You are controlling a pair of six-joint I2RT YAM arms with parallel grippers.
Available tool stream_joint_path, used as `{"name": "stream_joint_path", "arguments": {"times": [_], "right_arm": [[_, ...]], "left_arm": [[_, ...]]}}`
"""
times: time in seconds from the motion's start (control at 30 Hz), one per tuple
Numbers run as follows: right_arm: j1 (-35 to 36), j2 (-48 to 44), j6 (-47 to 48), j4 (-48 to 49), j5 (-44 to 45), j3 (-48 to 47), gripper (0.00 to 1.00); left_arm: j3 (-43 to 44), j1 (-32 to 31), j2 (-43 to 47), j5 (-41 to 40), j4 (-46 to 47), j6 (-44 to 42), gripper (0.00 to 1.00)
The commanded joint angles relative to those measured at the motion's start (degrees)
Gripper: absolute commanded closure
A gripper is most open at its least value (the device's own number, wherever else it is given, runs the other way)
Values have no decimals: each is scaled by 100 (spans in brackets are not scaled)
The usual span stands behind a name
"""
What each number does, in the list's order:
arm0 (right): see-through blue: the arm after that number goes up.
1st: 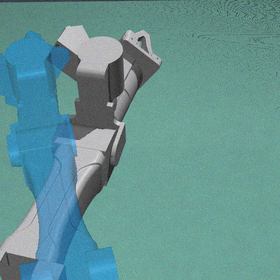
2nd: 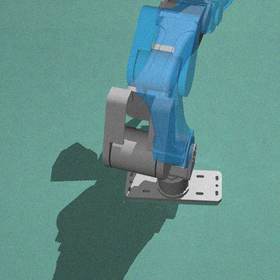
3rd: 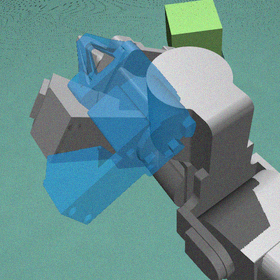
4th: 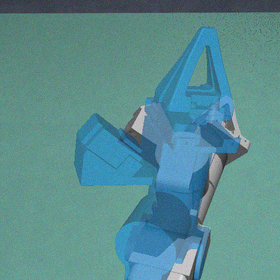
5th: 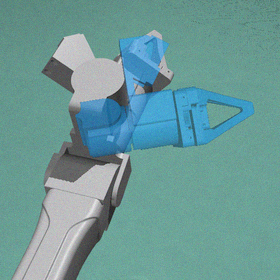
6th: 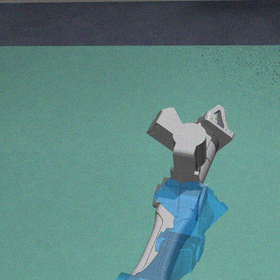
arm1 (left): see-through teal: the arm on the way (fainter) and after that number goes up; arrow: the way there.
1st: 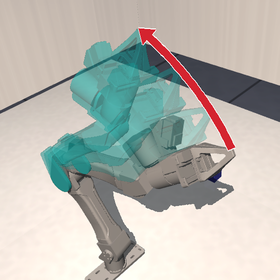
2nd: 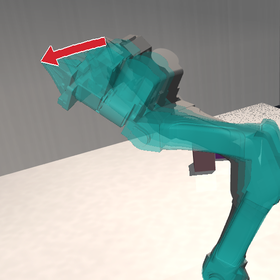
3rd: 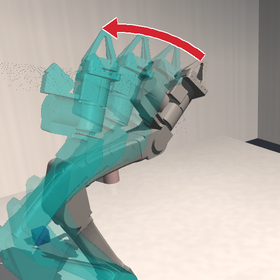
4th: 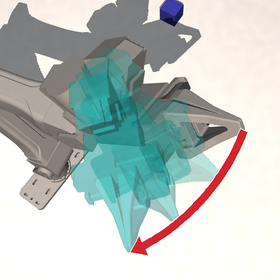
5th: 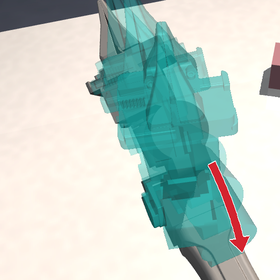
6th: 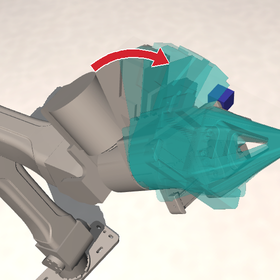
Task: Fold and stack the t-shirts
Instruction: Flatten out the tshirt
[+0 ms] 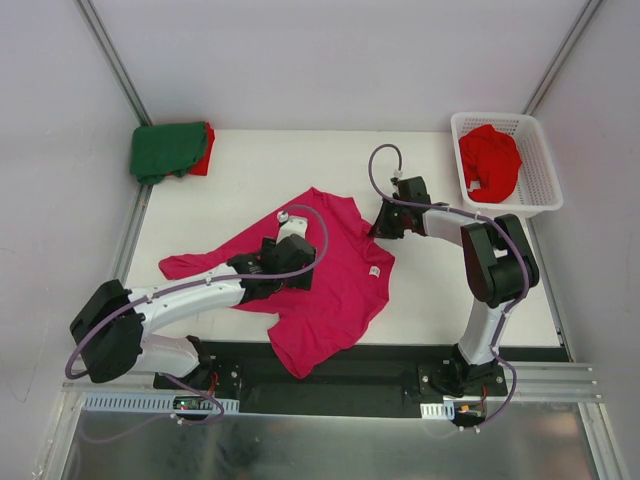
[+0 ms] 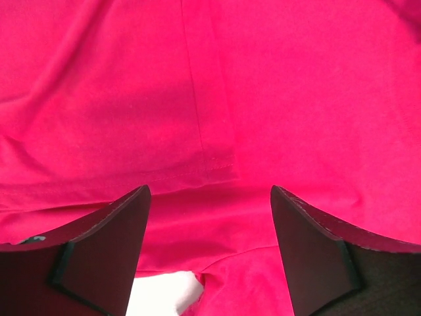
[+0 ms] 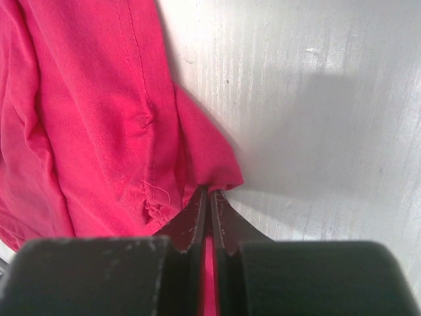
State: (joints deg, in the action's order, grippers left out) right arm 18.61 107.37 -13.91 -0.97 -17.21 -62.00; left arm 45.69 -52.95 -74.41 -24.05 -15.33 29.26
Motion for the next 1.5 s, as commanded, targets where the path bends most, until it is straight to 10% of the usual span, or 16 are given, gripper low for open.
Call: {"name": "stream_joint_path", "arguments": {"times": [0.0, 1.47], "right_arm": [[20, -322, 91, -87, 16, 74, 99], [11, -322, 249, -158, 25, 170, 99]], "left_arm": [[-253, -84, -126, -21, 302, 282, 28], [-254, -84, -1216, -697, 988, 133, 38]]}}
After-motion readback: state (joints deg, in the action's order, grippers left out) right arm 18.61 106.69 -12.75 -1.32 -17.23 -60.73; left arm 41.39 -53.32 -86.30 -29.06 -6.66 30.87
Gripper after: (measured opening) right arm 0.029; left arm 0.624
